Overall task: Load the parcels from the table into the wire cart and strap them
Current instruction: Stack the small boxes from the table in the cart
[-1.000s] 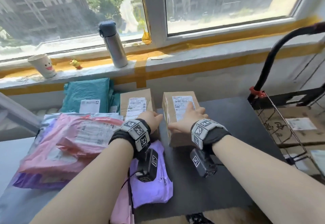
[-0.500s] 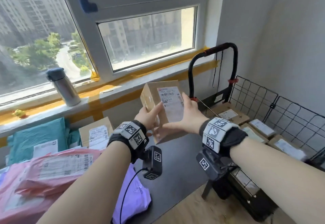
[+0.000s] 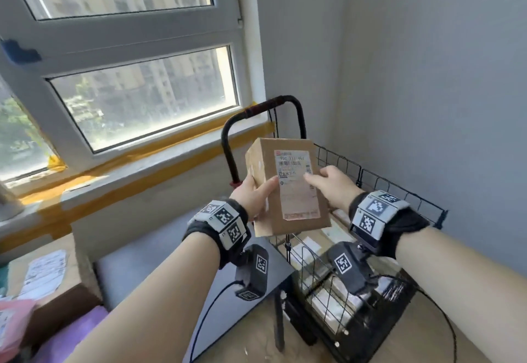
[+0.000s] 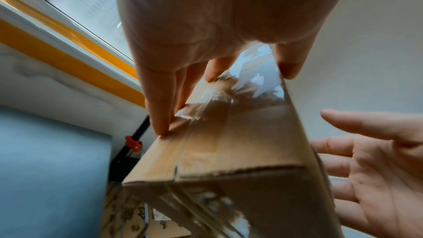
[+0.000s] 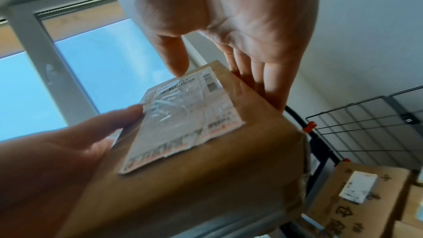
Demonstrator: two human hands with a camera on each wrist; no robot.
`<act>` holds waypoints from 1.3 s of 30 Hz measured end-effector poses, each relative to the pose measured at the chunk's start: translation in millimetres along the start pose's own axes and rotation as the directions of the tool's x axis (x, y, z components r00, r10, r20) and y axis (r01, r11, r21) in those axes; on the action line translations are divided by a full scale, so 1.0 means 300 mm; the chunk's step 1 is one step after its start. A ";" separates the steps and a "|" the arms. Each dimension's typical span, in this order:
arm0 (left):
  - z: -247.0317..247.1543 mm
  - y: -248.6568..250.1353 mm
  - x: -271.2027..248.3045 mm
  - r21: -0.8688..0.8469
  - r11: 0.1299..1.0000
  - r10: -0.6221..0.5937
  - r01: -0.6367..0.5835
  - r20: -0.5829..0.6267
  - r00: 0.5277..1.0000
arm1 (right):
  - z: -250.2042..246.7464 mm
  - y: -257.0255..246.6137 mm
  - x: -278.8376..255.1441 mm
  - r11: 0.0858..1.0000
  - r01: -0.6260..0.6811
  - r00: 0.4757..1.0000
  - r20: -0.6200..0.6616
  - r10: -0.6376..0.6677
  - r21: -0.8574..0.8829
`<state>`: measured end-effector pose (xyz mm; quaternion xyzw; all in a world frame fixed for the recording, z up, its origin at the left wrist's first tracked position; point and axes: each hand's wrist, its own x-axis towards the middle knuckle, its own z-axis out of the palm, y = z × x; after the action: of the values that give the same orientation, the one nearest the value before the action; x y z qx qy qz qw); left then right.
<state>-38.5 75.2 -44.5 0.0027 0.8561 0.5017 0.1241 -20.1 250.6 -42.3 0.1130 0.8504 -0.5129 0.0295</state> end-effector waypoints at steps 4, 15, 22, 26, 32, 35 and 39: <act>0.226 0.122 0.078 0.127 0.989 0.069 -0.072 0.034 0.997 | -0.235 0.135 0.074 0.999 -0.023 0.999 -0.035 0.024 0.031; 0.519 0.214 0.342 0.467 0.880 0.005 -0.086 0.173 0.985 | -0.458 0.346 0.315 0.962 -0.196 0.980 0.061 0.188 0.192; 0.631 0.133 0.633 0.289 0.945 -0.225 0.154 0.230 0.947 | -0.449 0.436 0.626 0.938 -0.333 0.940 0.108 0.323 0.093; 0.705 0.068 0.746 0.163 0.929 -0.364 0.331 0.247 0.898 | -0.436 0.494 0.769 0.910 -0.415 0.899 0.149 0.411 0.000; 0.798 -0.047 0.847 0.109 0.844 -0.534 0.526 0.271 0.801 | -0.368 0.652 0.959 0.865 -0.487 0.844 0.188 0.502 -0.121; 0.866 -0.119 0.884 0.103 0.784 -0.615 0.612 0.258 0.745 | -0.322 0.772 1.049 0.840 -0.501 0.809 0.234 0.540 -0.206; 0.991 -0.229 0.896 0.043 0.680 -0.714 0.732 0.267 0.648 | -0.277 0.898 1.103 0.804 -0.460 0.733 0.350 0.583 -0.377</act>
<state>-226.7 331.0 -298.5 -0.2766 0.7439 0.4347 0.4256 -276.5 497.8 -291.3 0.2222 0.8131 -0.3768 0.3840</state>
